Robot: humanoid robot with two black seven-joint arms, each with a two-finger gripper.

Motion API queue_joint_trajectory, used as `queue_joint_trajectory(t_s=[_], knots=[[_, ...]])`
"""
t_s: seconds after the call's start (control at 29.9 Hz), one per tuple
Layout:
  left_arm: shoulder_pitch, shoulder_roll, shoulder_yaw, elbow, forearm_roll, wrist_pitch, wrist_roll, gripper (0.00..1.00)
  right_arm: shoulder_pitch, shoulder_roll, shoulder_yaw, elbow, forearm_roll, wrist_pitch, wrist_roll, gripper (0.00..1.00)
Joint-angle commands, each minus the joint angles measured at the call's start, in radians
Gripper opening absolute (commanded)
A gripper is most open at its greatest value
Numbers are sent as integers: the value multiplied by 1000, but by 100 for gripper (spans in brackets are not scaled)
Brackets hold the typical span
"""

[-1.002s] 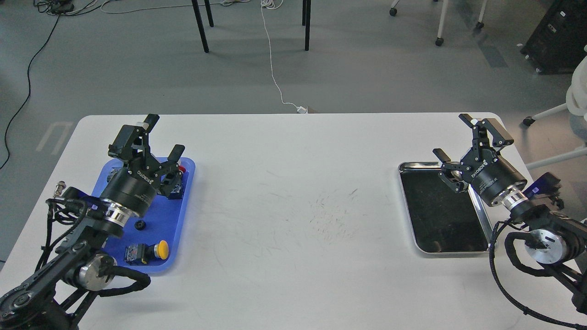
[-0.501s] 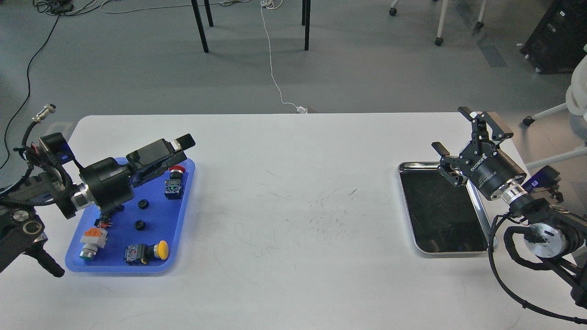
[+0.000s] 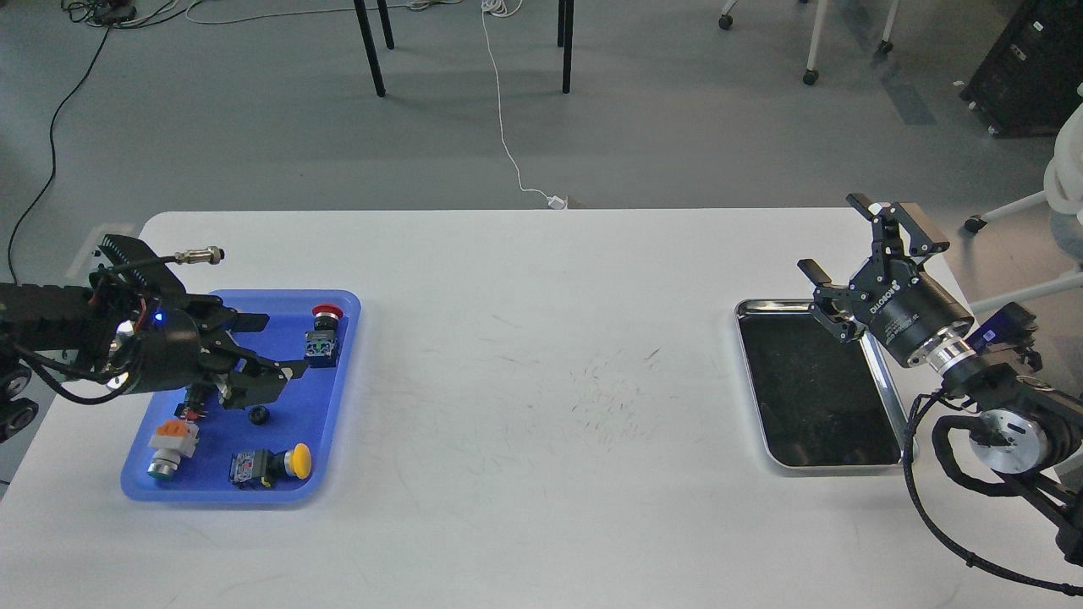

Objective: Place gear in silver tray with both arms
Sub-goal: 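Grasp a small black gear in the blue tray with the left gripper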

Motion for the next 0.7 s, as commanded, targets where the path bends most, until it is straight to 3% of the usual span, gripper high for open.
queue_joint_trajectory(t_s=[0.0, 0.3, 0.67], knots=[[-41, -51, 62, 87, 1, 24, 0, 76, -2, 0, 1, 2, -1, 0, 0, 99], [-42, -123, 117, 239, 1, 50, 0, 68, -1, 3, 1, 2, -1, 0, 0, 99], [-38, -184, 120, 357, 1, 79, 0, 66, -1, 0, 3, 2, -1, 0, 0, 99]])
